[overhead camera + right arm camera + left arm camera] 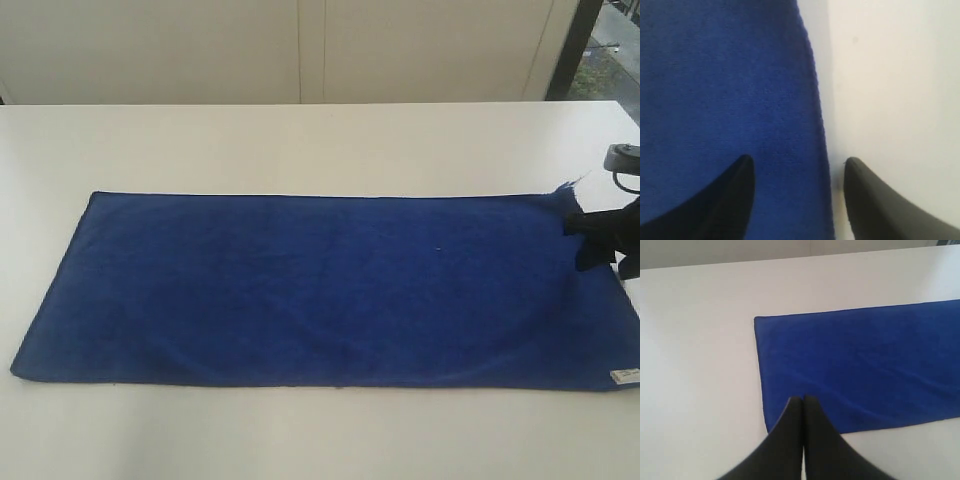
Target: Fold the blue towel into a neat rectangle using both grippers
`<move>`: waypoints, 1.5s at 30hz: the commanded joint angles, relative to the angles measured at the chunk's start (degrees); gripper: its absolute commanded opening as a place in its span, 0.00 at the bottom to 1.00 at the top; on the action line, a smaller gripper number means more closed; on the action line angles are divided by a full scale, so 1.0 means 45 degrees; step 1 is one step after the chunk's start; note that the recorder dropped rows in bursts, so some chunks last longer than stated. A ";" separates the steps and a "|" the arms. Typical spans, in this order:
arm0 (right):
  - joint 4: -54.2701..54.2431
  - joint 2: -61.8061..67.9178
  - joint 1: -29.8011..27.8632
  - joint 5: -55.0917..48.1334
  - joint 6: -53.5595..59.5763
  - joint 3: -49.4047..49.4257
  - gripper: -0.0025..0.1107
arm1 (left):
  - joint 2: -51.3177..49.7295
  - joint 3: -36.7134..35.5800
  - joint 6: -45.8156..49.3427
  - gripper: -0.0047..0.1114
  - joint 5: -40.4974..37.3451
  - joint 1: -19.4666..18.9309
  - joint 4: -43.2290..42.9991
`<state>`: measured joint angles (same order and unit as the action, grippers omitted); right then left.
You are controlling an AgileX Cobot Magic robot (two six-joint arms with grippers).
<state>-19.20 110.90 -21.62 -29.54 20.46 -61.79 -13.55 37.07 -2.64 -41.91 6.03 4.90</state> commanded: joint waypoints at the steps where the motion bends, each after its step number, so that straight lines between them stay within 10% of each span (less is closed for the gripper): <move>1: -0.0007 0.0174 -0.0034 -0.0004 0.0538 -0.0050 0.48 | 0.0085 -0.0105 0.0017 0.04 -0.0021 0.0085 0.0012; 13: 0.0135 0.1023 -0.0034 -0.0610 0.0846 -0.0026 0.45 | 0.0085 -0.0105 0.0017 0.04 -0.0021 0.0085 0.0012; 25: 0.0222 0.1042 -0.0034 -0.0836 0.0846 -0.0026 0.02 | 0.0085 -0.0105 0.0017 0.04 -0.0021 0.0085 0.0012; 45: 0.2676 0.0209 -0.1532 -0.0826 -0.1738 -0.1026 0.02 | 0.0085 -0.0105 0.0017 0.04 -0.0021 0.0085 0.0012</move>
<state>-8.73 111.92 -26.49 -33.64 13.91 -65.27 -13.55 37.07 -2.64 -41.91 6.03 4.90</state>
